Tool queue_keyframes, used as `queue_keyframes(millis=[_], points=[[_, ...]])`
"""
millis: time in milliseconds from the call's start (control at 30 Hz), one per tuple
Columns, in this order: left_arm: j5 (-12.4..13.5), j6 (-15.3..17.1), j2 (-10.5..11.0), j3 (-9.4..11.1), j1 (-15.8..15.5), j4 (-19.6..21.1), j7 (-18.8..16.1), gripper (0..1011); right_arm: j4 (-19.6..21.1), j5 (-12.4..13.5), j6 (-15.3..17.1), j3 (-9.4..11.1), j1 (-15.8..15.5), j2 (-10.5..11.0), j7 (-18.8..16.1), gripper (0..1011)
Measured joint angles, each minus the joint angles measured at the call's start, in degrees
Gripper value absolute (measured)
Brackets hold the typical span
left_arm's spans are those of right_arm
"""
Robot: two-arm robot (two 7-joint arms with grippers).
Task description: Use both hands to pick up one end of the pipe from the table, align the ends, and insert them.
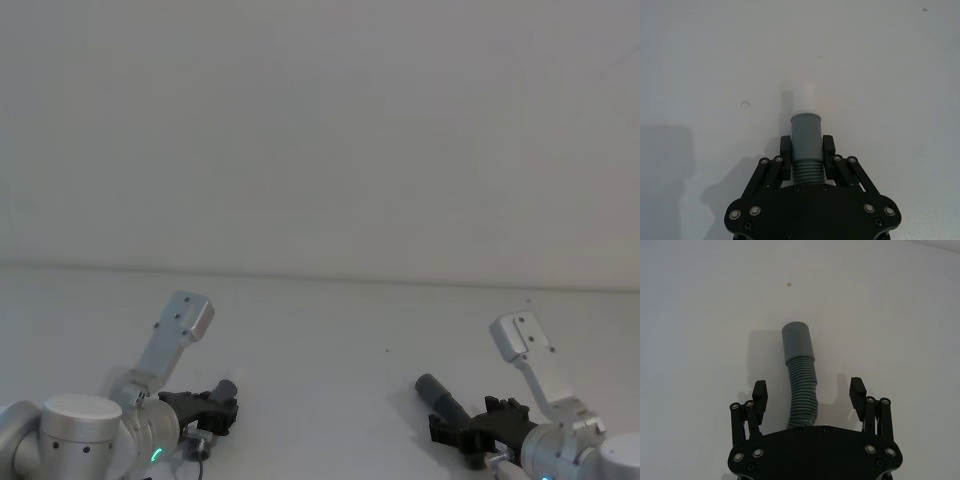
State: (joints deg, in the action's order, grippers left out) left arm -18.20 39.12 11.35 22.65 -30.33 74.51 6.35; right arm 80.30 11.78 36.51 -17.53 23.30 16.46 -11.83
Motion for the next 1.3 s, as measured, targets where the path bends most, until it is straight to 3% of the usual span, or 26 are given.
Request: queue_keyframes(millis=[533,700,1300], points=[[0.0,0.0,0.0,0.0,0.0,0.0,0.0,327,-0.61,-0.4,0.02,0.29,-0.18,-0.13,-0.22,978],[-0.01,0.0,0.0,0.0,0.0,0.0,0.0,327,-0.69,-0.44,0.02,0.32,-0.21,-0.16,-0.26,881],[-0.01,0.0,0.0,0.01,0.0,0.0,0.0,327,-0.82,-0.52,0.02,0.38,-0.26,-0.19,-0.3,300]])
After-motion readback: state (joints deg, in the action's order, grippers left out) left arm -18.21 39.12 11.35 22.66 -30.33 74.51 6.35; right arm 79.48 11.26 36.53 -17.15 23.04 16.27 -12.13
